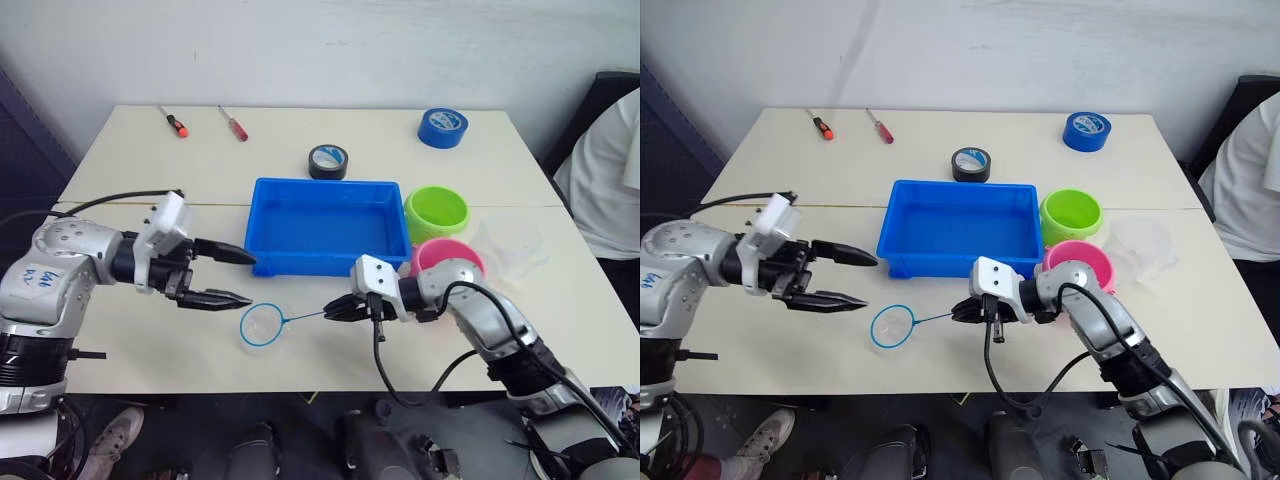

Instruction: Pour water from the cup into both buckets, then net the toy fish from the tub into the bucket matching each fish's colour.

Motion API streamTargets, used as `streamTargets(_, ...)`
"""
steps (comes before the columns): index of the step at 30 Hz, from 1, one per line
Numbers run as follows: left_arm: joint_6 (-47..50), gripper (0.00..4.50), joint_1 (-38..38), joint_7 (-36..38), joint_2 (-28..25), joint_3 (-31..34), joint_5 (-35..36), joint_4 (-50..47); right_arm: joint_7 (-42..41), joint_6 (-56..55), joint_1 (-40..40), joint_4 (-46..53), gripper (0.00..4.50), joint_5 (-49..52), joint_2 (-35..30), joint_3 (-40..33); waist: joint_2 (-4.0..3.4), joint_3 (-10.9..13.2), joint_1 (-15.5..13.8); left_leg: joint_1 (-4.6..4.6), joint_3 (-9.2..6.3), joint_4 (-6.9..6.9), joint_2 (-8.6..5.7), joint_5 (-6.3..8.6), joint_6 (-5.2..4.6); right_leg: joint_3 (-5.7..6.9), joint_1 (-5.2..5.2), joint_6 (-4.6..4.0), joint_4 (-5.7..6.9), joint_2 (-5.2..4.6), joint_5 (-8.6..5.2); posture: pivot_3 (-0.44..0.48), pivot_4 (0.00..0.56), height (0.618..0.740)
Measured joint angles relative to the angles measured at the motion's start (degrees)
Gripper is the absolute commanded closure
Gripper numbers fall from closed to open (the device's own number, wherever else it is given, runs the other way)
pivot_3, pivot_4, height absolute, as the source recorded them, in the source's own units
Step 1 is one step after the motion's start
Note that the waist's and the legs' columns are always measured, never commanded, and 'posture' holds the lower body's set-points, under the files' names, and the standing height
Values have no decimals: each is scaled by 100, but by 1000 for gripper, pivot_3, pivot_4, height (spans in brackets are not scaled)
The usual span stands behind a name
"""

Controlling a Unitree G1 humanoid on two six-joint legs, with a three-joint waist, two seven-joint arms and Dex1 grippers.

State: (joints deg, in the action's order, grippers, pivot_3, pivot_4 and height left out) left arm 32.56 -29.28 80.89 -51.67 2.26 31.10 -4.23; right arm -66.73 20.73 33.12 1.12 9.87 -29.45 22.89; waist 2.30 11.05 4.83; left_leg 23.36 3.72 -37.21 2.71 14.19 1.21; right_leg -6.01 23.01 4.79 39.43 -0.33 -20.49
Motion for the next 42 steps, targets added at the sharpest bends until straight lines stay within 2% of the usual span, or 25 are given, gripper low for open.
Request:
streamTargets(6, -195, 626, -4, -6, -1, -159, -113, 19, 121, -670, 225, -1095, 4500, -346, 440, 140, 0, 0, 20, -4, 1, 1, 1, 0, 0, -1, -1, 0, 4, 3, 0, 0, 150, 734)
streamTargets(11, -209, 626, -5, -136, 14, -163, -126, 22, 128, -967, 397, -1515, 4500, -456, 591, 138, 0, 0, 12, -4, 0, 2, 1, 0, 1, -1, -1, 0, 1, 0, 0, 0, 150, 734)
streamTargets(15, -209, 590, -4, -319, 122, -145, -125, 24, 130, -1040, 450, -1706, 3213, -486, 624, 135, 0, 0, 12, -4, -1, 1, 1, 0, 1, 1, -3, 0, 2, 0, 0, 0, 150, 734)
streamTargets(17, -169, 590, -7, -481, 200, -96, -111, 28, 132, -1044, 452, -1730, 2039, -512, 618, 110, 0, 0, 13, -4, -1, 2, 1, 1, 1, 1, -3, 0, 2, 0, 0, 0, 150, 734)
streamTargets(20, -48, 590, -11, -794, 345, -34, -104, 40, 141, -998, 436, -1651, 849, -513, 514, 49, 0, 0, 6, -4, -3, 1, 1, 1, 1, 2, -3, 0, 2, -2, 0, 0, 150, 734)
streamTargets(24, 419, 590, 188, -1632, 433, 207, -107, -76, 163, -386, -133, -488, 849, -324, -180, -418, 0, 0, -17, -2, -11, 4, 1, 9, -2, 7, -9, 1, -5, -5, 0, 0, 150, 734)
streamTargets(27, 717, 590, 681, -2312, 524, 602, -104, -446, 364, 397, -930, 928, 849, 4, -637, -970, -1, 0, -11, -7, -19, 12, 6, 15, 1, 13, -23, 1, -21, -7, 0, 0, 150, 734)
streamTargets(32, 694, 590, 1895, -3222, 1000, 1207, -121, -1043, 1162, 1519, -2215, 2673, 849, 477, -695, -1628, 2, -2, 4, -26, -29, 16, 10, 19, 6, 19, -52, 1, -38, -5, 0, 0, 150, 734)
streamTargets(36, 709, 590, 2456, -3662, 1280, 1354, -129, -1106, 1619, 1822, -2701, 2958, 849, 540, -658, -1705, 8, -3, -18, -20, -32, 12, 2, 17, -3, 23, -55, 3, -51, -13, 3, 0, 150, 734)
streamTargets(38, 481, 590, 2995, -4037, 1630, 1517, -248, -1301, 1932, 1778, -3130, 3121, 849, 539, -540, -1878, -3, -16, -17, -27, -30, 22, 2, 29, -10, 22, -69, 4, -76, -18, 4, 0, 150, 734)
streamTargets(40, 420, 590, 3476, -4275, 1907, 1467, -358, -1265, 2135, 1748, -3468, 3058, 849, 512, -537, -1914, 0, -15, -14, -15, -28, 22, 3, 37, -15, 22, -62, 4, -89, -17, 3, 0, 150, 734)
streamTargets(42, 372, 590, 3638, -4361, 2008, 1402, -435, -1216, 2214, 1688, -3514, 3016, 849, 473, -541, -1912, 12, -10, -24, -9, -30, 16, 3, 37, -15, 24, -59, 6, -87, -17, 5, 0, 150, 734)
